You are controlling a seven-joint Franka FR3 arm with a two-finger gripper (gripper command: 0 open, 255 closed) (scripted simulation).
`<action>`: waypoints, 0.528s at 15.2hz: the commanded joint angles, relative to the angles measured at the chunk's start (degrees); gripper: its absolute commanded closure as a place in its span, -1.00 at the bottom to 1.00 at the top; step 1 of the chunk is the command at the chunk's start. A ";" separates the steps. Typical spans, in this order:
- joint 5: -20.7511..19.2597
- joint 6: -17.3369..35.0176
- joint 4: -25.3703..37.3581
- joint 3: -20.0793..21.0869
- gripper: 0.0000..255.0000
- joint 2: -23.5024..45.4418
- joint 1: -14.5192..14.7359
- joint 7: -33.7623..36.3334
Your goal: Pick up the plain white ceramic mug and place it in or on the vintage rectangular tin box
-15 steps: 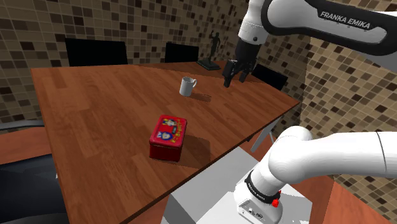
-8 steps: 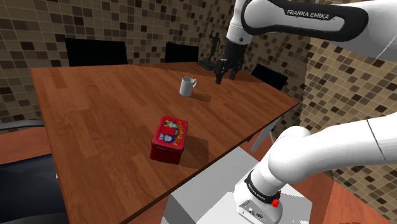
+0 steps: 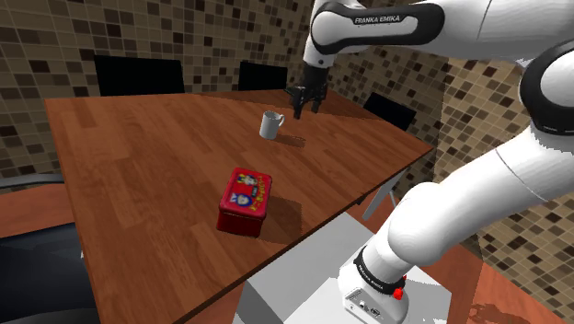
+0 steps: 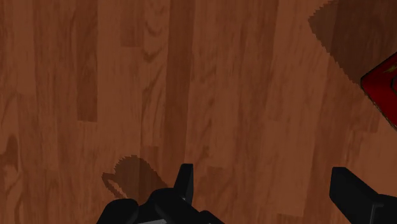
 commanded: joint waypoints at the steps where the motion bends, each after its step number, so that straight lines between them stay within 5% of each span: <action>1: 0.47 1.28 2.95 -1.14 -1.00 4.67 -0.04 -2.31; 8: 3.88 3.08 16.29 -3.39 -1.00 21.85 -0.79 -9.90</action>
